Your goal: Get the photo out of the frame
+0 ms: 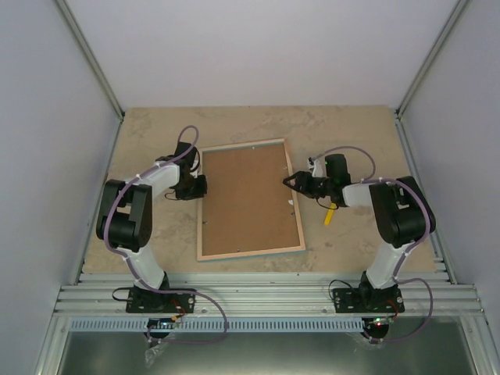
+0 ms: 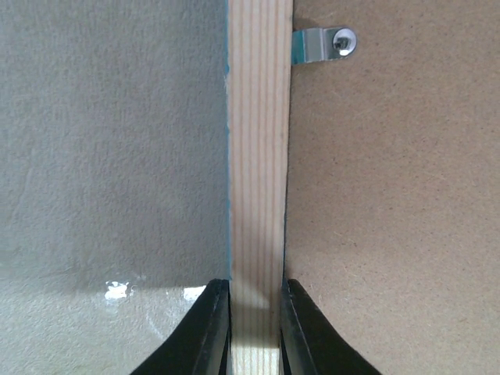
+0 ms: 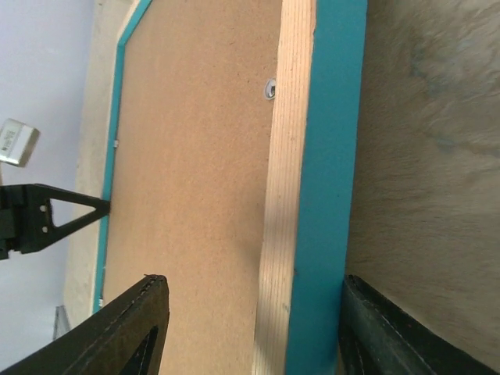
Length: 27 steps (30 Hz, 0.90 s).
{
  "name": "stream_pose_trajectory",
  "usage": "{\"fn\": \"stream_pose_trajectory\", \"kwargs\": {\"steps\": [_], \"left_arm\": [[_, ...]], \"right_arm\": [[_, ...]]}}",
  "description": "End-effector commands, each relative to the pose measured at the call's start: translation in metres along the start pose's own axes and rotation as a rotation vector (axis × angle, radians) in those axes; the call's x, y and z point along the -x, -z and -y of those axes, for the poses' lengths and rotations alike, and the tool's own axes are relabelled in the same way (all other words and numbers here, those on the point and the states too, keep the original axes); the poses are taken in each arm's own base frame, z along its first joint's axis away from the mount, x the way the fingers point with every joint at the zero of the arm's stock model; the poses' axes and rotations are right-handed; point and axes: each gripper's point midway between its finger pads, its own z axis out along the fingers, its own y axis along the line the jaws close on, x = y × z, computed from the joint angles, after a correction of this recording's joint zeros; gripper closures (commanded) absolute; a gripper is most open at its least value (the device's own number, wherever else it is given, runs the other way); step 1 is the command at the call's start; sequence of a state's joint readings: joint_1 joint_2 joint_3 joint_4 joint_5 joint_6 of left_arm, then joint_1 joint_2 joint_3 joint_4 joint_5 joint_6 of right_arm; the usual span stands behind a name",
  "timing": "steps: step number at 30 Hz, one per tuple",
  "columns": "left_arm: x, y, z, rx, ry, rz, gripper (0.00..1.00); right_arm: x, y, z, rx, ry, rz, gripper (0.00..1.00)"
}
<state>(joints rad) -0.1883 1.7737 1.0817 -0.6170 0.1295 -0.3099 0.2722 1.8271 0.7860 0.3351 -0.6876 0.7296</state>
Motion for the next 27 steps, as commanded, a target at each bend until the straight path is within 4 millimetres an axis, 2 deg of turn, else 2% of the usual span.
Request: {"fn": "stream_pose_trajectory", "kwargs": {"steps": [1, 8, 11, 16, 17, 23, 27], "left_arm": [[0.001, -0.001, -0.009, 0.045, 0.016, -0.004, 0.90], [0.001, 0.001, -0.006, 0.028, 0.015, -0.002, 0.90], [0.002, 0.005, -0.005, 0.025, 0.010, 0.008, 0.90], [0.008, 0.017, -0.003, 0.021, 0.006, 0.046, 0.77], [0.010, 0.022, -0.002, 0.023, 0.007, 0.062, 0.74], [0.026, 0.061, 0.002, 0.015, 0.005, 0.193, 0.55], [0.038, 0.101, 0.008, -0.011, -0.007, 0.324, 0.37]], "right_arm": [[0.016, 0.009, -0.013, -0.034, 0.114, 0.040, 0.41], [0.013, 0.012, 0.002, -0.134, 0.152, 0.024, 0.35], [0.017, 0.019, 0.005, -0.171, 0.171, 0.040, 0.33], [0.030, 0.038, -0.001, -0.256, 0.241, 0.077, 0.28], [0.034, 0.043, -0.005, -0.261, 0.256, 0.093, 0.27], [0.031, 0.069, 0.000, -0.385, 0.284, 0.104, 0.21], [0.033, 0.093, 0.009, -0.512, 0.290, 0.131, 0.16]]}}
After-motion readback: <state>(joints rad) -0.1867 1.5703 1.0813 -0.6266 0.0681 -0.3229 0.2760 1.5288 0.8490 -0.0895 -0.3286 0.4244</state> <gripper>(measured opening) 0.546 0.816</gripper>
